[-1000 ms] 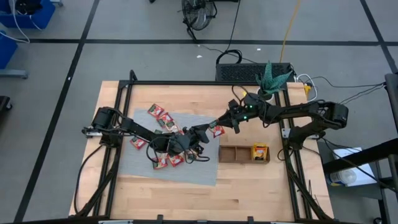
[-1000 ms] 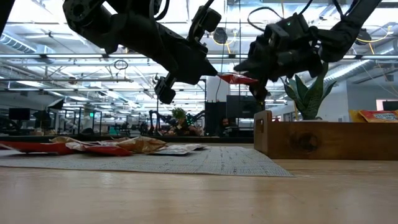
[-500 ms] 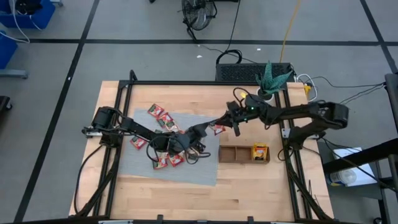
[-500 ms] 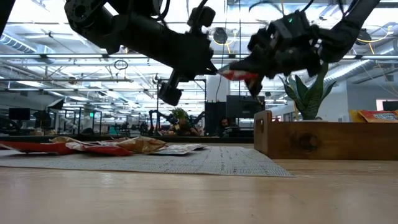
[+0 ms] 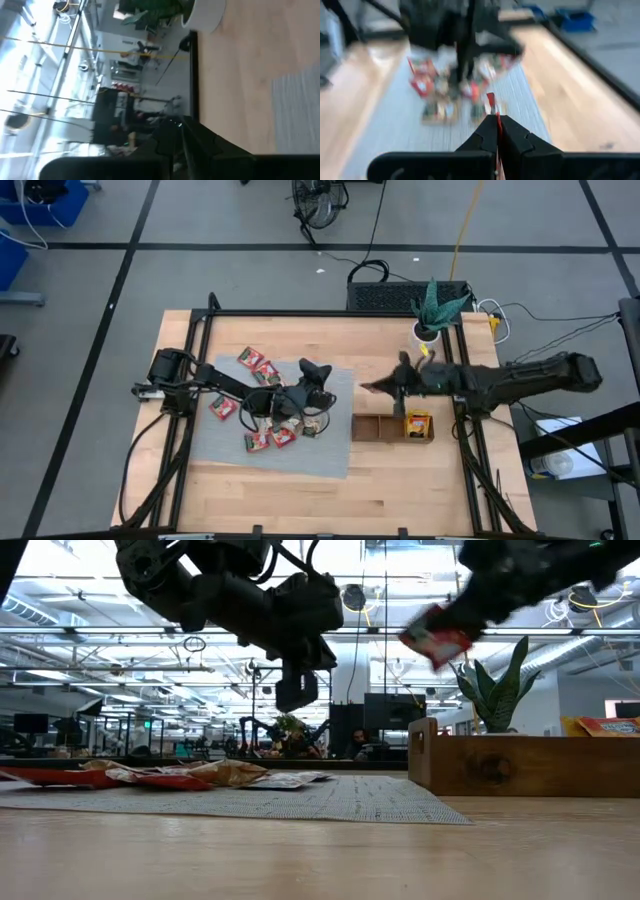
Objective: Pick & Place Tea
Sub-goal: Put the red tea bag into the middle section of the wooden organizer
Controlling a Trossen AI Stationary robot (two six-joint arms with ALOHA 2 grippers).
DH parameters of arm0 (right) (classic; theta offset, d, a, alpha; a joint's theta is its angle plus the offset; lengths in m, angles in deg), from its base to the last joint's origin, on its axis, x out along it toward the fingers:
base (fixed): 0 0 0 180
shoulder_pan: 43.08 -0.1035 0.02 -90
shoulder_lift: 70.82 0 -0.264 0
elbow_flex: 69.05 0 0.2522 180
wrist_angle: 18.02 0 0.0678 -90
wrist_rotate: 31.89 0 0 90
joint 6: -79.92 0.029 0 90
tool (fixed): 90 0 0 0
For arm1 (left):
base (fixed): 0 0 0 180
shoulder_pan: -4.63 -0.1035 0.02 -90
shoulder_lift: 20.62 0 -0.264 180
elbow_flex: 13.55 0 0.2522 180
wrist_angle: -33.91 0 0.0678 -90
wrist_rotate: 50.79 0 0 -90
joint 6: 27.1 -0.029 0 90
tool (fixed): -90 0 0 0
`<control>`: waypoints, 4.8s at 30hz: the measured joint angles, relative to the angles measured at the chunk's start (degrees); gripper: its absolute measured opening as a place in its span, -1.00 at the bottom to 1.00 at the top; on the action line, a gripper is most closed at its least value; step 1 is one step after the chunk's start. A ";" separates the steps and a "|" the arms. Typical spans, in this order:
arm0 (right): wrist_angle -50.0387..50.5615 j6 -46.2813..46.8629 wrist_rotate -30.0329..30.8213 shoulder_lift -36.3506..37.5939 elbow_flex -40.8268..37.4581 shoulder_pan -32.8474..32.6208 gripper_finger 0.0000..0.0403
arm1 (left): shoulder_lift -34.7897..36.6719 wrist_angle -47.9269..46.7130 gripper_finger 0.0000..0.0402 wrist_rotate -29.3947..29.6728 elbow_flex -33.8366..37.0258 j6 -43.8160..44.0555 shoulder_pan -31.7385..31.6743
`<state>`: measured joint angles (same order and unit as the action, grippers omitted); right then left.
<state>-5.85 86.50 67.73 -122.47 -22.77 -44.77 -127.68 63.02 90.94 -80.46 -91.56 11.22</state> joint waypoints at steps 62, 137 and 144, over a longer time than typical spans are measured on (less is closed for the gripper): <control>-65.43 -6.01 44.51 -22.57 -26.90 -35.53 -0.21 | 10.42 -11.89 -0.79 -25.80 0.00 27.73 -4.21; -79.15 -40.21 51.68 -12.20 -30.33 -27.92 -0.23 | 7.99 -84.19 -0.37 -40.72 1.20 90.44 -37.94; -79.15 -40.21 51.71 -12.20 -30.33 -27.92 -0.23 | 7.88 -84.37 -0.92 -38.66 1.29 90.07 -38.02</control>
<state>-85.00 46.29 119.43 -134.68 -53.10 -72.69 -119.80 -21.35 52.29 -79.17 -1.50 -26.80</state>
